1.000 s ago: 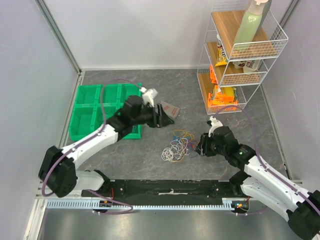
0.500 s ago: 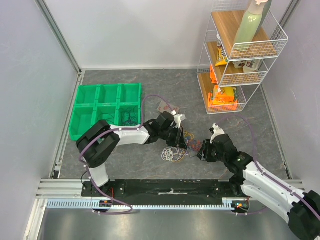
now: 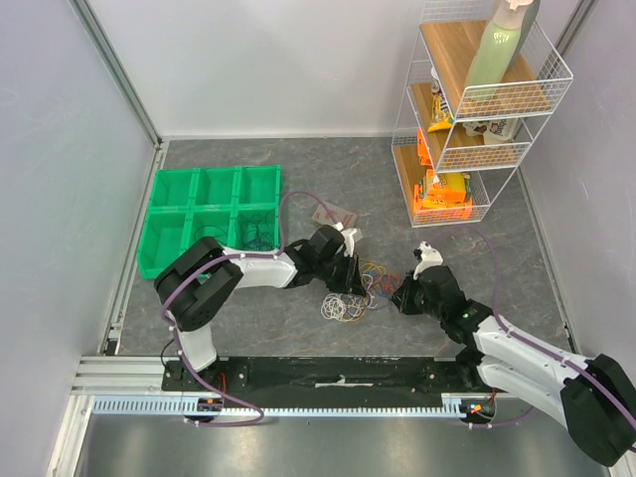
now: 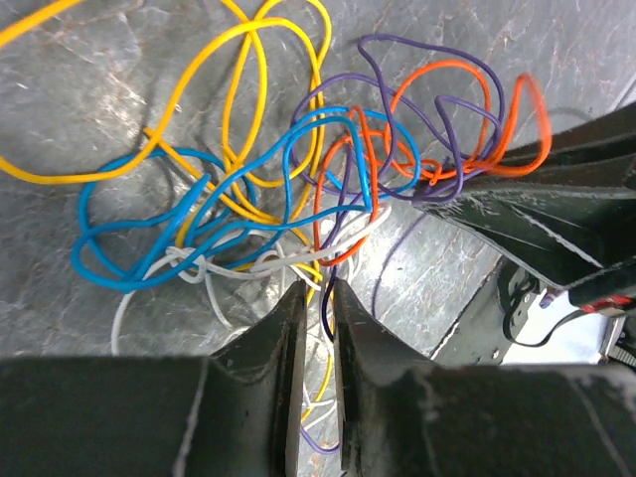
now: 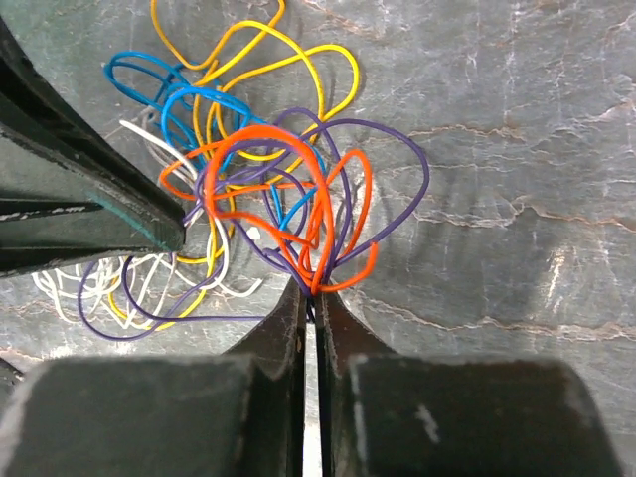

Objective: Untangle the cables

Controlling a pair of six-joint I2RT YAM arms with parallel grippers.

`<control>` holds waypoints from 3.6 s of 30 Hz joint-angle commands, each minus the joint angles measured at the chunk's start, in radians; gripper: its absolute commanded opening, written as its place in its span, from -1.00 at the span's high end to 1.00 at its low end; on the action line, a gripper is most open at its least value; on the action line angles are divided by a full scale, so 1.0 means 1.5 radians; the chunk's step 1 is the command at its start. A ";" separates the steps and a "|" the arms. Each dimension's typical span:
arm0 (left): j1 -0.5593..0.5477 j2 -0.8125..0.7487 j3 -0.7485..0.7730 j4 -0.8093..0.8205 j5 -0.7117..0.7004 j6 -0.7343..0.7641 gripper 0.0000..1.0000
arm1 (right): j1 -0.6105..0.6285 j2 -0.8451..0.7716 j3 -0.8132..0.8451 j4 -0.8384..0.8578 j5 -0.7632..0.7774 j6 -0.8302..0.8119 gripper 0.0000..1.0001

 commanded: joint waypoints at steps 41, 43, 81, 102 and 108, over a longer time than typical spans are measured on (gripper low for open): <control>0.061 -0.177 -0.033 0.072 0.118 0.003 0.96 | 0.004 -0.133 0.239 -0.337 0.018 -0.039 -0.11; 0.061 -0.200 -0.031 0.068 0.126 0.005 0.96 | 0.003 -0.120 0.244 -0.348 0.009 -0.049 -0.26; 0.075 -0.420 -0.012 0.037 0.068 0.002 -0.42 | 0.052 -0.125 0.252 0.090 -0.360 0.004 1.00; 0.016 -0.310 -0.104 0.366 0.174 -0.145 -0.60 | 0.052 -0.112 0.415 0.046 -0.312 0.019 1.00; -0.020 -0.212 -0.054 0.355 0.167 -0.149 -0.47 | 0.052 -0.100 0.428 0.079 -0.331 0.047 1.00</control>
